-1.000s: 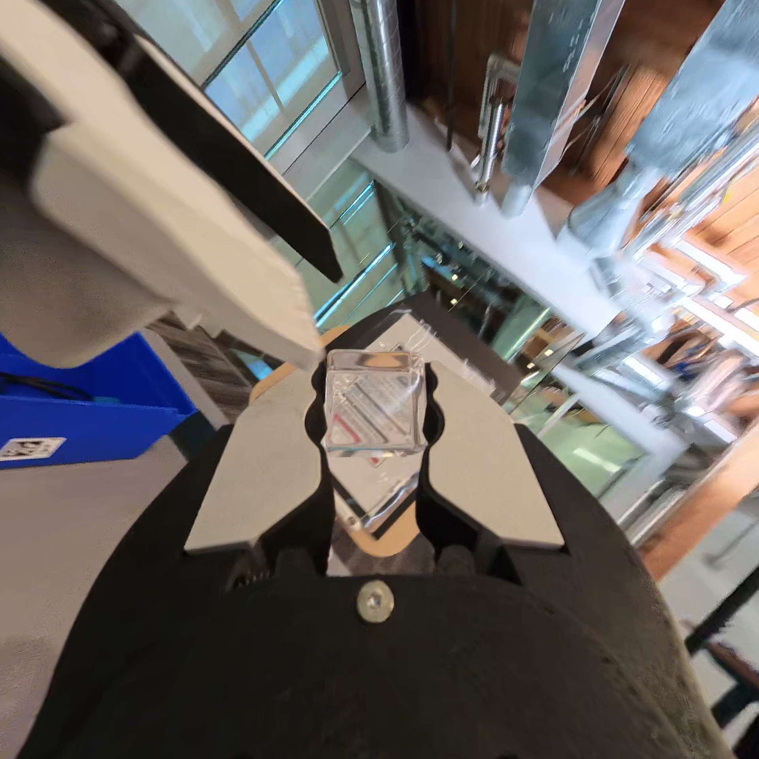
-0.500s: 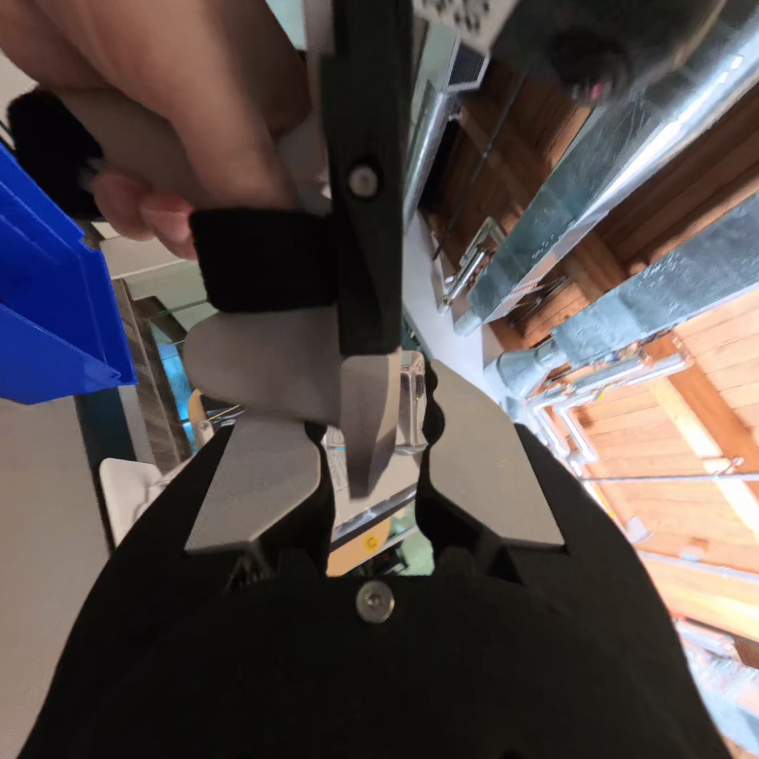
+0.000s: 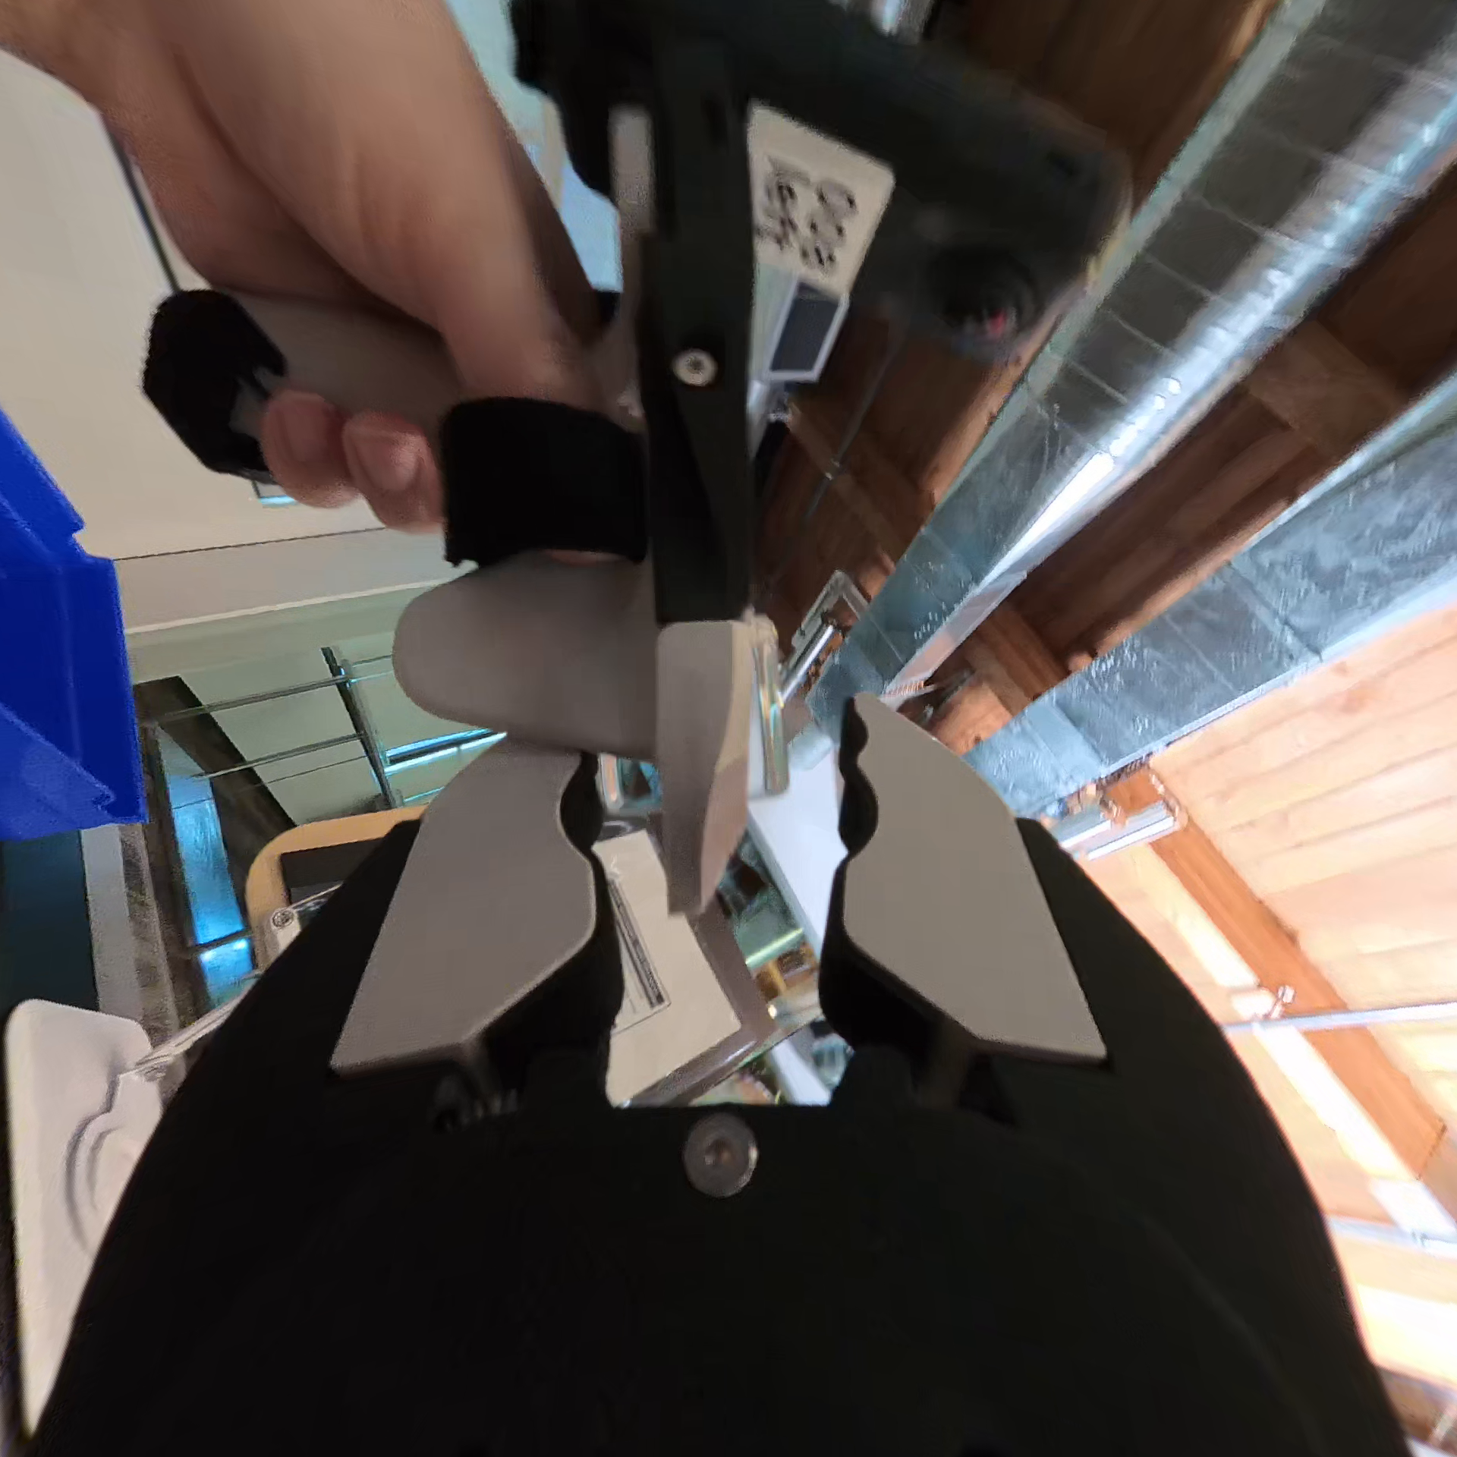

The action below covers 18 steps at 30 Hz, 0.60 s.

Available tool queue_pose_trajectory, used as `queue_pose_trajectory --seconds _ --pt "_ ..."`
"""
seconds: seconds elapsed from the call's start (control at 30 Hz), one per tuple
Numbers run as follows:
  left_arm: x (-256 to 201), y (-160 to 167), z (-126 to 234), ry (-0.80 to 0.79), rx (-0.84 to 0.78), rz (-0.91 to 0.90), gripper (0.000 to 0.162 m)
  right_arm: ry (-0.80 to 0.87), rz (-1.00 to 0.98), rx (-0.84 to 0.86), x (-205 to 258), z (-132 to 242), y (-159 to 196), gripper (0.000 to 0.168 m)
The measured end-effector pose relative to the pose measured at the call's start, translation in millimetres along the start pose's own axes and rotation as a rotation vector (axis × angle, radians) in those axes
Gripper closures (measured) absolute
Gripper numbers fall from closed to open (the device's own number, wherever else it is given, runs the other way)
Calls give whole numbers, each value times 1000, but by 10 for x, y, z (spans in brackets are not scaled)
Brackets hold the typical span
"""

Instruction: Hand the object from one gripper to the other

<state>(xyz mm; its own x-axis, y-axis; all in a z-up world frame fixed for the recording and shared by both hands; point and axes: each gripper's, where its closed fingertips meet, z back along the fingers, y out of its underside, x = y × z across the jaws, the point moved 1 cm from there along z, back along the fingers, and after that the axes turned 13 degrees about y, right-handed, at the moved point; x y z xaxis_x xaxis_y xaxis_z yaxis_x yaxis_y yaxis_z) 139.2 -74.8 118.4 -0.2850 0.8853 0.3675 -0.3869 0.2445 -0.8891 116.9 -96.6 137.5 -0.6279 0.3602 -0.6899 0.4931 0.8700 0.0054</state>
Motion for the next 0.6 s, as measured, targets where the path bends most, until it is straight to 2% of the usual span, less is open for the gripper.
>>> queue_pose_trajectory --seconds 0.13,0.2,0.23,0.3,0.37,0.43,0.5,0.6 --pt "315 -122 197 -320 -7 -212 108 -39 -179 80 -43 -3 183 109" --pt "397 -156 256 -427 2 -300 108 -135 -336 104 -15 37 255 119" --pt "410 -190 269 -459 -14 -341 108 -200 -441 145 5 54 320 126" --pt "416 -234 275 -525 -18 -460 108 -317 -752 264 4 54 430 124" --pt "481 -181 264 -633 89 -576 108 -404 -1089 355 -61 19 425 119" --pt "518 -104 195 -693 193 -683 108 -433 -1293 419 -125 -23 393 113" --pt "528 -40 92 -701 245 -722 107 -456 -1329 505 -71 -31 379 107" --pt "471 25 -79 -679 299 -781 108 -454 -1193 620 110 -16 428 101"
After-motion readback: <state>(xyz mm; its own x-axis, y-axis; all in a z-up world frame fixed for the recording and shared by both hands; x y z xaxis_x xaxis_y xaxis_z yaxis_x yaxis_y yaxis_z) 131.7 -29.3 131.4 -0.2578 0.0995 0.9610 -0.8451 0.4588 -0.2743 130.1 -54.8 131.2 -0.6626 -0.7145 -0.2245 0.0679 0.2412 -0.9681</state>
